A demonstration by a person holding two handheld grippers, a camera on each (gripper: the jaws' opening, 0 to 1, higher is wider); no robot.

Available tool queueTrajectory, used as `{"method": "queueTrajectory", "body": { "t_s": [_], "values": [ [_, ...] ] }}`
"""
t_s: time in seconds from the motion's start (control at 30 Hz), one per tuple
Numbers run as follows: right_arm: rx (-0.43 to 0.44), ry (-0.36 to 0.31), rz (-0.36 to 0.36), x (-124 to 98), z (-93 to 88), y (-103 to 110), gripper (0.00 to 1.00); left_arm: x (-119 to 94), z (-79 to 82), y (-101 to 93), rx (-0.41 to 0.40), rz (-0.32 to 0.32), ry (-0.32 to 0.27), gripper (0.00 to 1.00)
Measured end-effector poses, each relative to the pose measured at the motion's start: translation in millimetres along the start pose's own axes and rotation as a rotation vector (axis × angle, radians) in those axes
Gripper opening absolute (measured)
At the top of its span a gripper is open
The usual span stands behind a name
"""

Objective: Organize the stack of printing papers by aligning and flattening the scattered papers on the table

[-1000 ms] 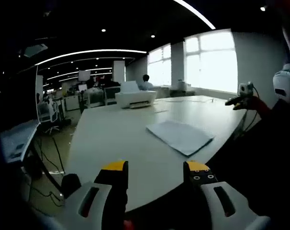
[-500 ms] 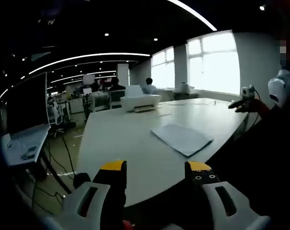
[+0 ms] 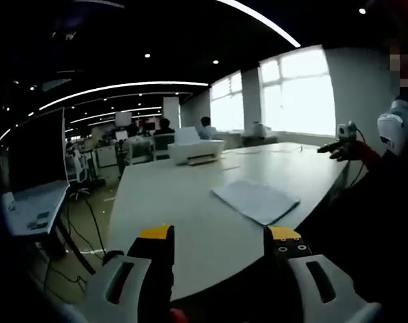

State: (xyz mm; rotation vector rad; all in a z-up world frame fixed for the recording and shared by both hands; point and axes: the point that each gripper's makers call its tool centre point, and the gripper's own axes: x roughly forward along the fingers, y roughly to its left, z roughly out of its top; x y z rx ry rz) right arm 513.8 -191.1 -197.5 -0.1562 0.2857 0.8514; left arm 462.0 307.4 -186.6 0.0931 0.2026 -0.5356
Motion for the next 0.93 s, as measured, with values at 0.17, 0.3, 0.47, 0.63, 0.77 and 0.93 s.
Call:
{"method": "queueTrajectory", "body": {
  "t_s": [0.17,0.3,0.47,0.63,0.77,0.93],
  "values": [
    [-0.010,0.025,0.010,5.1,-6.6,2.7,0.58,3.6,-1.3,-5.5,0.004,-0.014,0.008,0.57],
    [-0.004,0.035,0.007,8.4,-9.1,0.0,0.60,4.2,-1.5,-7.4,0.000,-0.020,0.008,0.59],
    [0.000,0.008,-0.002,6.9,-2.5,-2.3,0.61,6.1,-2.8,-6.1,-0.002,-0.013,0.016,0.61],
    [-0.007,0.009,-0.004,5.2,-3.1,-3.0,0.61,8.0,-2.1,-8.9,0.003,-0.020,0.019,0.62],
    [-0.008,0.014,-0.003,5.2,-5.0,-1.9,0.61,7.3,-4.1,-10.5,0.003,-0.020,0.022,0.62],
    [-0.016,0.014,-0.003,5.2,-4.8,0.3,0.61,4.4,-7.9,-8.5,0.007,-0.009,0.031,0.61]
  ]
}}
